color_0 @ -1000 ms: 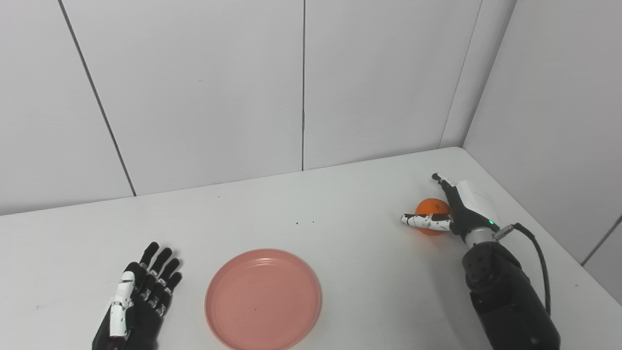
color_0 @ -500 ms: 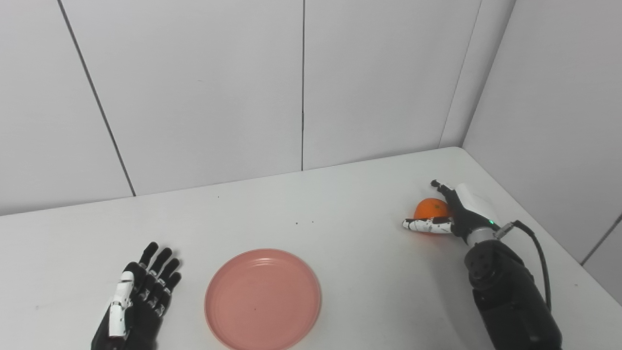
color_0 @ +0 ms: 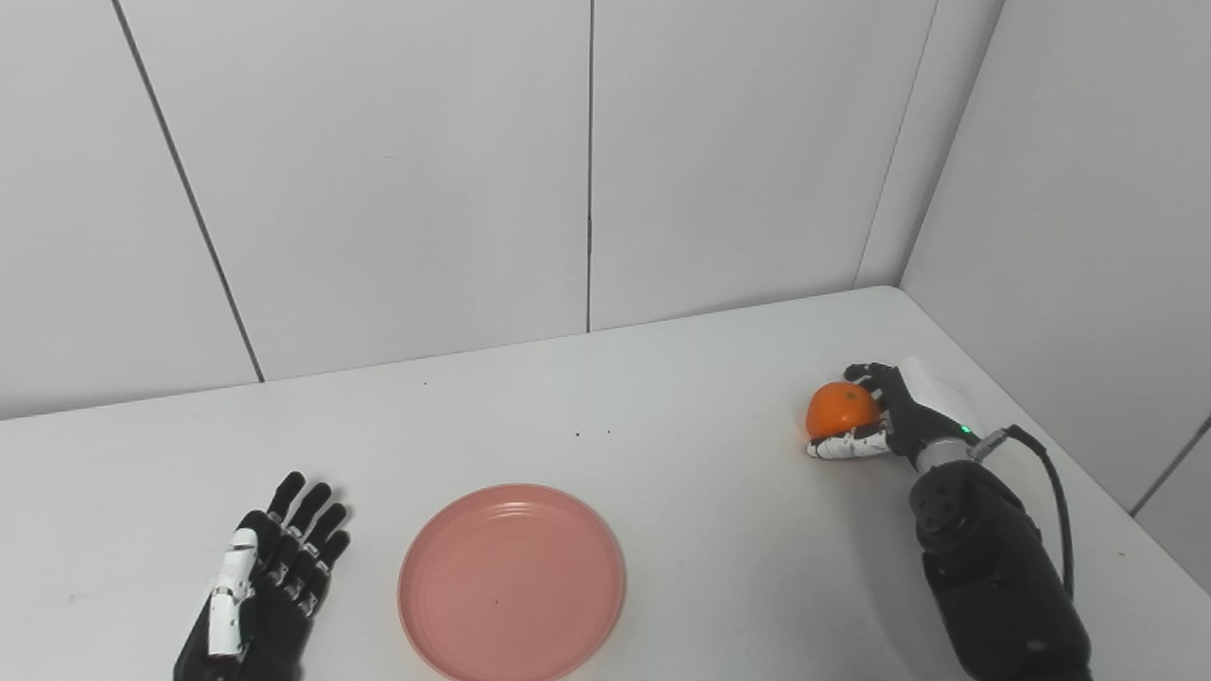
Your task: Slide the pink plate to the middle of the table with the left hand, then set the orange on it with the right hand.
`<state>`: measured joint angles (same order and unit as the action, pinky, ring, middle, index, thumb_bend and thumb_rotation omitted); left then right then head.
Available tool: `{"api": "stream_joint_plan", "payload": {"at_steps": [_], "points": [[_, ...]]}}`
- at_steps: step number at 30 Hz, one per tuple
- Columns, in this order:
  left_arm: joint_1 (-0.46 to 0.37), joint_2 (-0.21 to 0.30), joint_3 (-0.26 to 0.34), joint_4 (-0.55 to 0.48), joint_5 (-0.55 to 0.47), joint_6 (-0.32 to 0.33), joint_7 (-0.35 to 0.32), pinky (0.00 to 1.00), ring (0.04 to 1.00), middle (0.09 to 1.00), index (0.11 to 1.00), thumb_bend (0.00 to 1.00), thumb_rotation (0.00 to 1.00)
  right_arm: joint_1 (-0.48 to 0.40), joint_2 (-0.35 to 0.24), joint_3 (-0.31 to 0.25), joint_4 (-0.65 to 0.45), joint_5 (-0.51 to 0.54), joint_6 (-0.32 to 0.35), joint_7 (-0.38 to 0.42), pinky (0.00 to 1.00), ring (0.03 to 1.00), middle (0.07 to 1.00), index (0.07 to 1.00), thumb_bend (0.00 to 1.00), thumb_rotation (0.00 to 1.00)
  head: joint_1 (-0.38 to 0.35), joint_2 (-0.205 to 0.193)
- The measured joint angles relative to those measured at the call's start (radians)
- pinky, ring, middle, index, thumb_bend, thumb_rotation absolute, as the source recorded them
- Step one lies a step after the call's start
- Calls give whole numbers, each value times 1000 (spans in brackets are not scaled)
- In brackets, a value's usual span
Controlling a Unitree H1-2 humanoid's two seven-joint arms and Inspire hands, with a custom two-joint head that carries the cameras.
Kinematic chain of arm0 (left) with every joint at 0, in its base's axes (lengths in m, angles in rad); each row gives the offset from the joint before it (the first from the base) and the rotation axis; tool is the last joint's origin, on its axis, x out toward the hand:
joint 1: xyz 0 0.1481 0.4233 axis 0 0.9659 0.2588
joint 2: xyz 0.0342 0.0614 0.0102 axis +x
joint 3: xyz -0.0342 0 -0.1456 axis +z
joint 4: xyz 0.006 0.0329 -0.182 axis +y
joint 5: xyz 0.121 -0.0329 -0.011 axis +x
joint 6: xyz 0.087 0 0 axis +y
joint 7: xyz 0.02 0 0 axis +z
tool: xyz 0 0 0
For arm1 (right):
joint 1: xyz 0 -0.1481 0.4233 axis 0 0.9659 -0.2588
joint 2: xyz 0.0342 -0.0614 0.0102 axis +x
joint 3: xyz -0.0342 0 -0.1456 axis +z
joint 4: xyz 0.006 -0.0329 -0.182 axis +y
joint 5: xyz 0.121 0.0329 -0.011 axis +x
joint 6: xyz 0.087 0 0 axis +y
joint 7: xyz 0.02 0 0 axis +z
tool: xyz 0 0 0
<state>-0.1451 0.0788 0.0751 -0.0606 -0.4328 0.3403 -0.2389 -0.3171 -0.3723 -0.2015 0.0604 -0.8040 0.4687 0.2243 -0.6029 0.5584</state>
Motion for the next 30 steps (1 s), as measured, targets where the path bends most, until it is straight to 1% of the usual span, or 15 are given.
{"api": "stream_joint_plan", "payload": {"at_steps": [3, 5, 6, 7, 8, 9, 11, 12, 14, 15, 20, 24, 30], "points": [[0, 3, 0, 0, 0, 0, 0, 1000, 973, 976, 980, 296, 1000, -2, -9, 10, 9, 12, 0, -11, 549, 611, 660, 643, 848, 194, 0, 3], [0, 6, 0, 0, 0, 0, 0, 1000, 973, 976, 981, 299, 1000, -8, -10, 13, 18, 16, 0, -13, 539, 595, 642, 608, 817, 181, 2, 3], [0, 7, 0, 0, 0, 0, 0, 1000, 972, 976, 981, 300, 1000, -10, -11, 15, 24, 17, 0, -14, 526, 574, 618, 584, 799, 174, 2, 3], [0, 9, 0, 0, 0, 0, 0, 1000, 971, 975, 980, 300, 1000, -13, -13, 17, 28, 18, 0, -15, 523, 568, 612, 579, 794, 172, 2, 3], [0, 10, 0, 0, 0, 0, 0, 998, 966, 970, 974, 300, 1000, -14, -16, 19, 30, 20, 0, -15, 495, 543, 587, 549, 751, 176, 2, 3], [0, 10, 0, 0, 0, 0, 0, 997, 965, 968, 972, 301, 1000, -15, -19, 21, 32, 22, 0, -16, 485, 534, 579, 538, 736, 178, 2, 3], [0, 10, 1, 0, 0, 0, 0, 1000, 970, 973, 976, 299, 1000, -15, -21, 24, 33, 40, 0, -22, 442, 502, 548, 516, 677, 161, 2, 3], [0, 10, 1, 0, 0, 0, 0, 1000, 972, 975, 979, 298, 1000, -15, -21, 25, 33, 44, 0, -23, 433, 494, 538, 511, 658, 156, 3, 3], [0, 10, 1, 0, -1, 0, 0, 1000, 975, 977, 981, 301, 1000, -14, -21, 27, 33, 65, 0, -35, 434, 494, 534, 492, 549, 147, 5, 3], [0, 10, 1, 0, -2, 0, 0, 1000, 975, 977, 981, 301, 1000, -13, -20, 27, 32, 78, 0, -43, 435, 493, 533, 490, 535, 146, 5, 3], [0, 11, 1, 1, -8, 0, 0, 1000, 972, 974, 978, 302, 1000, -3, -15, 18, 16, 149, 0, -69, 435, 484, 526, 487, 510, 141, 8, 2], [-1, 11, 1, 2, -9, 0, 0, 995, 968, 971, 976, 303, 1000, 11, 5, 1, -36, 194, 5, -69, 425, 481, 521, 488, 508, 142, 9, 3], [-1, 11, 0, 2, -9, 0, 0, 992, 965, 968, 971, 304, 1000, 11, 22, -25, -115, 221, 7, -60, 416, 468, 517, 488, 507, 142, 15, 5]]}}
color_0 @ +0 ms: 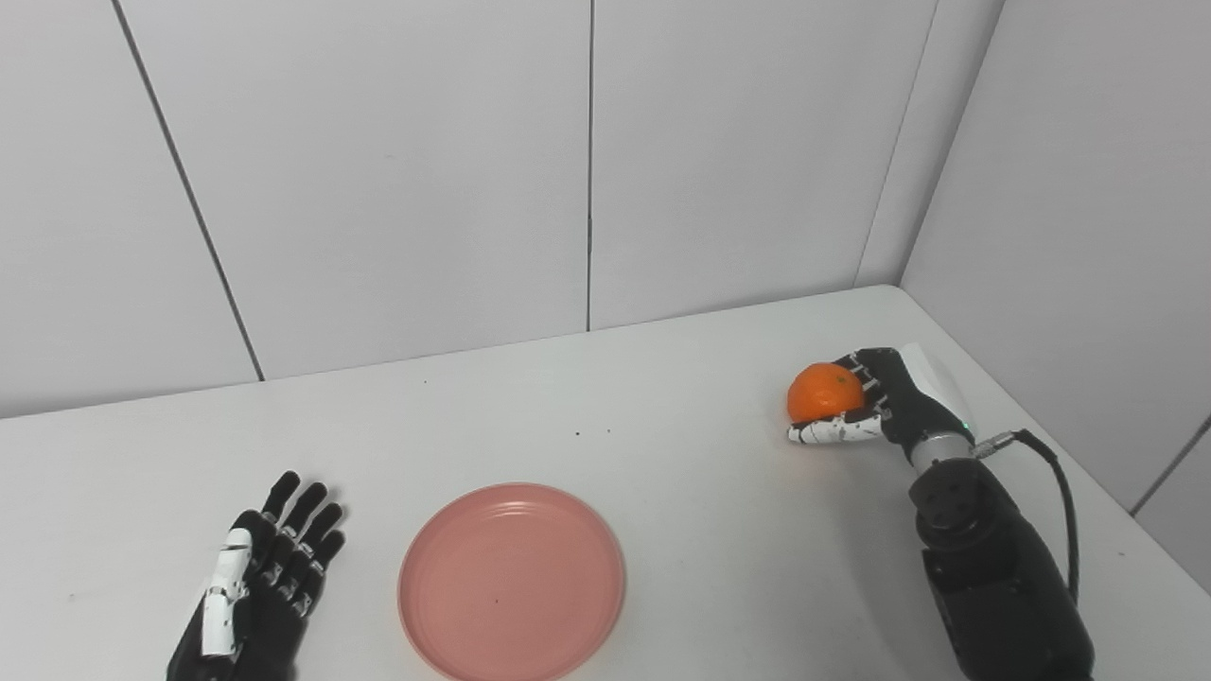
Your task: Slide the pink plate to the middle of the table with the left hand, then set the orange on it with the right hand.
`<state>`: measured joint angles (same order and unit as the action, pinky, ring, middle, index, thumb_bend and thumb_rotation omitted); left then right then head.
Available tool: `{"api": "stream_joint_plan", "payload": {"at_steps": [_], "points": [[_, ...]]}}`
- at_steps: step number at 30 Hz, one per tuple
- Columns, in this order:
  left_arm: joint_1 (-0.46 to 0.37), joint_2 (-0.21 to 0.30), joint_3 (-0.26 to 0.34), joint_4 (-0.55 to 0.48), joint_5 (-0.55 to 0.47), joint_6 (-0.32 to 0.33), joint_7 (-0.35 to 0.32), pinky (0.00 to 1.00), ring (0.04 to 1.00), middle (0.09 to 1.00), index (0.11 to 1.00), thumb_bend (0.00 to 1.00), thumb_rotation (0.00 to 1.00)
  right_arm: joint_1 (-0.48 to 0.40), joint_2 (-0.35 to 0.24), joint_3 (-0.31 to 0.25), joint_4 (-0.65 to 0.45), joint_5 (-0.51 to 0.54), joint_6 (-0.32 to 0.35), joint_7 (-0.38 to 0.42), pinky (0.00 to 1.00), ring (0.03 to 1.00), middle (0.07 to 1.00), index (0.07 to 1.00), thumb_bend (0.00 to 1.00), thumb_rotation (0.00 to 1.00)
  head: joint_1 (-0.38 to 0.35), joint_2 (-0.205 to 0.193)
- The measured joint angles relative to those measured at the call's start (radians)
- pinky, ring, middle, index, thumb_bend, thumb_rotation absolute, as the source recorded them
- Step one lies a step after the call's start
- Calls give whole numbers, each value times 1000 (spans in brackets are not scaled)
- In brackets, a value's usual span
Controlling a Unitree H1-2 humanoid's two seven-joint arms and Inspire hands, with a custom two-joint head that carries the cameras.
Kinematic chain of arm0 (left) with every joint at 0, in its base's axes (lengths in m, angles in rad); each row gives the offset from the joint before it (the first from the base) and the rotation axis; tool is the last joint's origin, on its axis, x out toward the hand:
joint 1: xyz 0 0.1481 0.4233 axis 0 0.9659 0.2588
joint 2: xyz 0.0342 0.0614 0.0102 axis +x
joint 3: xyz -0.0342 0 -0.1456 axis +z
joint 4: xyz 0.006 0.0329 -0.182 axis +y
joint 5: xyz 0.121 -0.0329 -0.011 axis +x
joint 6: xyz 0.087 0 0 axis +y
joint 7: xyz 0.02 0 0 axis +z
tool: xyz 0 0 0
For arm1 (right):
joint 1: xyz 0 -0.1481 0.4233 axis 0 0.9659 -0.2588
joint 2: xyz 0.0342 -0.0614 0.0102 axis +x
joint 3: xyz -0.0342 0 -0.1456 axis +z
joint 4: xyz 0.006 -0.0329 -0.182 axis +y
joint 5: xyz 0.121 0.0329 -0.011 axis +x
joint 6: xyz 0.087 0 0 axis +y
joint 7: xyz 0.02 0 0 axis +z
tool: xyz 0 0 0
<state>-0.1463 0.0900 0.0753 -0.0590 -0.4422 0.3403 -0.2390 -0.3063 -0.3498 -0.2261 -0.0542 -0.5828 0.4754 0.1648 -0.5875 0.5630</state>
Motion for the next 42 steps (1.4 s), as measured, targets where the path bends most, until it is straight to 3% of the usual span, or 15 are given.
{"api": "stream_joint_plan", "payload": {"at_steps": [11, 22, 36, 42], "points": [[0, -1, -2, -1, 1, 0, 3, 992, 967, 968, 968, 308, 1000, -7, 44, 19, -183, -7, 2, 32, 409, 462, 514, 488, 510, 144, 35, 5], [3, -30, -10, -11, 15, -1, 26, 963, 945, 949, 939, 316, 1000, -23, 127, 171, -342, -85, 2, 72, 409, 473, 506, 487, 511, 143, 98, 14], [16, -70, -39, -34, 77, -4, 49, 952, 938, 939, 933, 367, 1000, -35, 238, 343, -334, -103, -5, 33, 399, 474, 517, 487, 511, 134, 247, 43], [23, -92, -59, -51, 103, -4, 71, 945, 935, 936, 925, 373, 1000, -34, 246, 413, -298, -105, -49, 7, 339, 424, 495, 486, 513, 139, 319, 58]]}}
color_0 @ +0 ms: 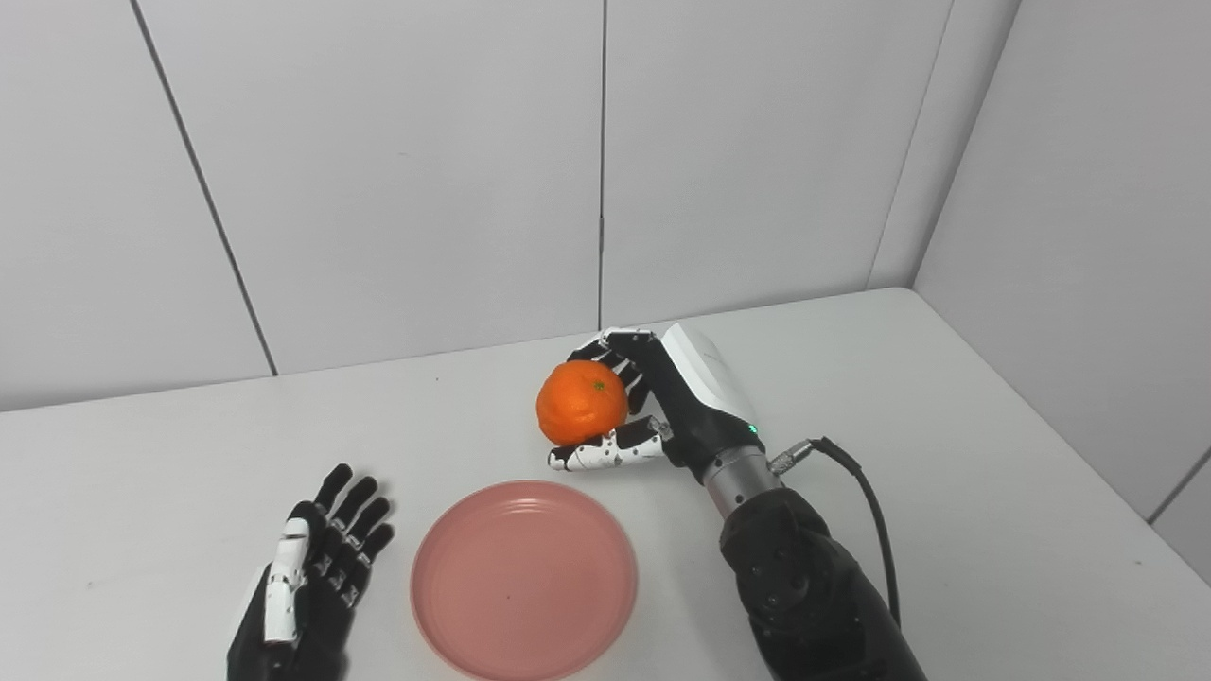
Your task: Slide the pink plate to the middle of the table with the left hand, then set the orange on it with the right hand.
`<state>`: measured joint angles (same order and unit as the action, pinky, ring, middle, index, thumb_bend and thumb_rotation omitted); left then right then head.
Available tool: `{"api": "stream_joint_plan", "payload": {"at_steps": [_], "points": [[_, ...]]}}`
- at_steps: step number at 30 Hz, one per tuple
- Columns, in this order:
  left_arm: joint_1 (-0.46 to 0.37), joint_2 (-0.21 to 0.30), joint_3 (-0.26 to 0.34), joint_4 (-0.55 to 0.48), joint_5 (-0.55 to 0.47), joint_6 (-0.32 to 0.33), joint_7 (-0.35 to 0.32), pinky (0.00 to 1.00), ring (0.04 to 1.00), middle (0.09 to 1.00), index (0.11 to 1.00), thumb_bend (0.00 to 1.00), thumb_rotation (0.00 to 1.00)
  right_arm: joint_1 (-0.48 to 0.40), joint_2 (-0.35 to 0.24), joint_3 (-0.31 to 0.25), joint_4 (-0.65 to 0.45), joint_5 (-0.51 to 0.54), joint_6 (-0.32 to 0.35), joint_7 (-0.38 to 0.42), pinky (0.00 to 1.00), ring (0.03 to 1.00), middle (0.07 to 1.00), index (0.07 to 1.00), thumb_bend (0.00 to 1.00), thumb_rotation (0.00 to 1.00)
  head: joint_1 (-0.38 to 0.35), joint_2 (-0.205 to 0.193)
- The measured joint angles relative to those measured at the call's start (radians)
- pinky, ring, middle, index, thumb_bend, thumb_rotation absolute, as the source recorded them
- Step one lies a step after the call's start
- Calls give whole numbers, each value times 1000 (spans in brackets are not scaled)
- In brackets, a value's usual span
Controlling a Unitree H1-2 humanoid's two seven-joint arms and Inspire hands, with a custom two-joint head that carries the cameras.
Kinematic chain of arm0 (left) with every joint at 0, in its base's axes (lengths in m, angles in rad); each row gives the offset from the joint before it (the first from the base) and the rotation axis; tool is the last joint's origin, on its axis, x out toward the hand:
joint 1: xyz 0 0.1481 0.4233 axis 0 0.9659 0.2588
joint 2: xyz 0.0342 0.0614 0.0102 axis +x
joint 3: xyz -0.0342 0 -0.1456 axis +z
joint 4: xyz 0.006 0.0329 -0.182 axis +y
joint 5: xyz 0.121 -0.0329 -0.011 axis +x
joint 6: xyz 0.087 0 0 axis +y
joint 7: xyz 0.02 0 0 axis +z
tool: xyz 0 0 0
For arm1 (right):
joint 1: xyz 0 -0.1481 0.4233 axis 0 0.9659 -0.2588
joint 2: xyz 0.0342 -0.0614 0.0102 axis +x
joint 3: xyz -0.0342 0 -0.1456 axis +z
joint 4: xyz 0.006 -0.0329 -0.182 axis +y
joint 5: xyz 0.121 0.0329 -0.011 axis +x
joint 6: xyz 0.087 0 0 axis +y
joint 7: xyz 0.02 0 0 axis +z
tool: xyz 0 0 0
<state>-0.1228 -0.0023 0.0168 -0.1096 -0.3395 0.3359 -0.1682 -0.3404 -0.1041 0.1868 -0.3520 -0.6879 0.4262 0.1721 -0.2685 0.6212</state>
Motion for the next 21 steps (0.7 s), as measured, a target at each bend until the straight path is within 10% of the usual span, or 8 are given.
{"api": "stream_joint_plan", "payload": {"at_steps": [21], "points": [[19, -65, -55, -39, 110, 0, 84, 914, 918, 923, 917, 384, 1000, 64, 29, 151, 137, -10, -112, -72, 314, 390, 476, 486, 515, 133, 184, 40]]}}
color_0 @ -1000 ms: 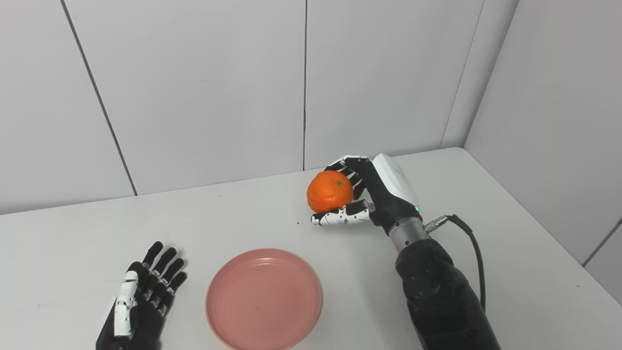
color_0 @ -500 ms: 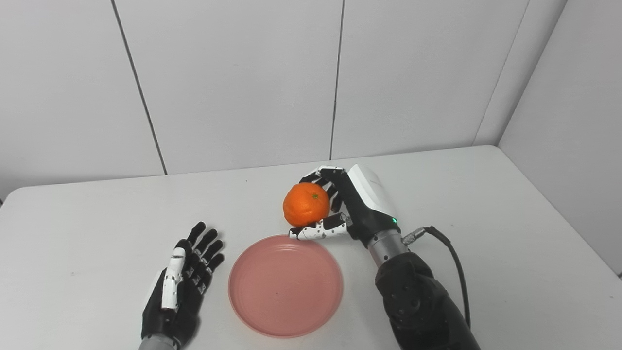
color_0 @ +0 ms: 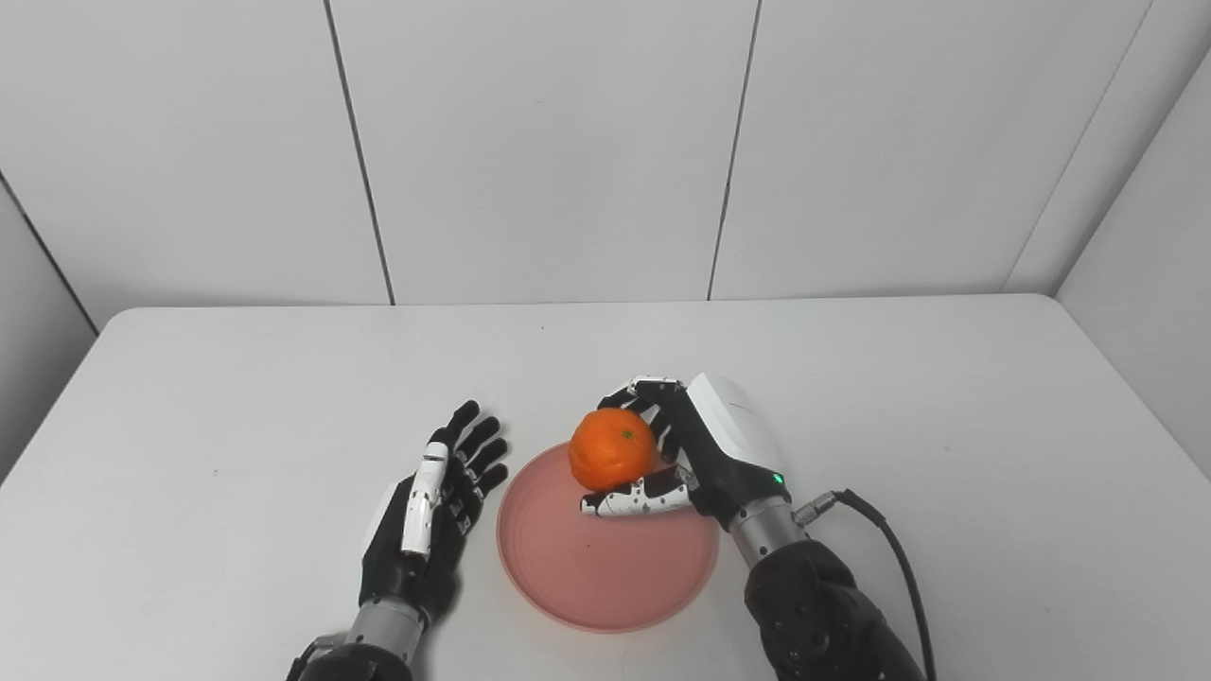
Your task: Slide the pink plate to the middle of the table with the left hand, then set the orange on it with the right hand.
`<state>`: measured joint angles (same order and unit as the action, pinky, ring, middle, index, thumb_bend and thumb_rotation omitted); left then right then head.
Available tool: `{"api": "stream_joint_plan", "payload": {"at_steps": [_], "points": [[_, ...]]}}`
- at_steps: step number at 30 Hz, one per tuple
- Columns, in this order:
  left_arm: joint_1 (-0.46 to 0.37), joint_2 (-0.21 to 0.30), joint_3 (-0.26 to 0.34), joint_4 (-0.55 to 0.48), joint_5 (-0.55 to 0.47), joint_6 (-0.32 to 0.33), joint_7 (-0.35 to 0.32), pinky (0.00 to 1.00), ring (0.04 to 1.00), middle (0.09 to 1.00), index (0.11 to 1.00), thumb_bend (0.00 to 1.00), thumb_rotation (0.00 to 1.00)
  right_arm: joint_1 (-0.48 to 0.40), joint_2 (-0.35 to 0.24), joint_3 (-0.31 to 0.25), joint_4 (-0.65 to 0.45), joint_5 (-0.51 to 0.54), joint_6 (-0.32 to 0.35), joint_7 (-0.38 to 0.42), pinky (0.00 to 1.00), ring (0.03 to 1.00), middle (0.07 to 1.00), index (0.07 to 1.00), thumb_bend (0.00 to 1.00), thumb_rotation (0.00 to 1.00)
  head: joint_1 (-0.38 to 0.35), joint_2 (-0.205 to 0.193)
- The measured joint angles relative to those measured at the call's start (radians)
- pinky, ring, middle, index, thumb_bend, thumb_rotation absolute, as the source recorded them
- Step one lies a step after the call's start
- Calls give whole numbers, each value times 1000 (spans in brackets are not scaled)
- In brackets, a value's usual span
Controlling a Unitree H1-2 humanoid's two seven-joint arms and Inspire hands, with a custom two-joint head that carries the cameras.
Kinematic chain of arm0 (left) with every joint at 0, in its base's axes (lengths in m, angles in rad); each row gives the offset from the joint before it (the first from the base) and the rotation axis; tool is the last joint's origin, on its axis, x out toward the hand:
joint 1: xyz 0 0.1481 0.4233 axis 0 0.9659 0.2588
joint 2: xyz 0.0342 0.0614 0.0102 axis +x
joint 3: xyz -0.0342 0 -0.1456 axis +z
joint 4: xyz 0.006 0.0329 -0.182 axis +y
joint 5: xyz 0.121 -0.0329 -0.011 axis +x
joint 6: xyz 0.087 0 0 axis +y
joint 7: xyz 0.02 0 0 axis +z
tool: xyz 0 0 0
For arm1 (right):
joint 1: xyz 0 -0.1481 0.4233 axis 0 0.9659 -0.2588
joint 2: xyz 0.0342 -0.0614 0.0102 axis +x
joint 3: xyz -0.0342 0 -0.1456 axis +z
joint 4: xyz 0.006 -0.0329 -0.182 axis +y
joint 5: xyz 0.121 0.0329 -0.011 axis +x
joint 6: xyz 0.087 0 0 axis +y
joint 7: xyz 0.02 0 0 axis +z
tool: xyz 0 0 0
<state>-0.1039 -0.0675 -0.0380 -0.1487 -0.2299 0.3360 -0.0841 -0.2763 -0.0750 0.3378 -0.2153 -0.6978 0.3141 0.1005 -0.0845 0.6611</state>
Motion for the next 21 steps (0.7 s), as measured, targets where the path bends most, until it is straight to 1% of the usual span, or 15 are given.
{"api": "stream_joint_plan", "payload": {"at_steps": [3, 5, 7, 10, 15, 17, 21], "points": [[0, 0, -3, 0, 10, 0, 1, 918, 922, 926, 916, 388, 1000, 5, 0, 19, 4, -11, -3, -3, 287, 372, 464, 487, 515, 132, 20, 8], [0, -2, -4, 0, 17, 0, 1, 918, 922, 926, 916, 389, 1000, 11, 1, 34, 15, -17, -11, -4, 273, 358, 454, 487, 515, 132, 20, 8], [0, -5, -5, 0, 18, 0, 2, 918, 921, 927, 918, 390, 1000, 20, 1, 44, 28, -20, -17, -4, 275, 361, 457, 487, 515, 132, 26, 12], [0, -8, -5, 0, 21, 0, 3, 919, 923, 929, 919, 387, 1000, 32, 2, 52, 45, -21, -23, -5, 286, 371, 465, 487, 514, 131, 35, 20], [0, -10, -10, 0, 41, -1, 4, 916, 921, 926, 916, 389, 1000, 32, 3, 58, 75, -21, -39, -19, 260, 344, 438, 487, 514, 130, 43, 23], [0, -12, -10, 0, 43, -1, 6, 917, 921, 925, 916, 387, 1000, 32, 3, 63, 88, -21, -52, -36, 254, 338, 432, 487, 514, 130, 45, 25], [0, -16, -10, 1, 48, -1, 10, 913, 919, 922, 914, 388, 1000, 32, 3, 80, 110, -26, -62, -42, 231, 313, 405, 487, 514, 129, 54, 26]]}}
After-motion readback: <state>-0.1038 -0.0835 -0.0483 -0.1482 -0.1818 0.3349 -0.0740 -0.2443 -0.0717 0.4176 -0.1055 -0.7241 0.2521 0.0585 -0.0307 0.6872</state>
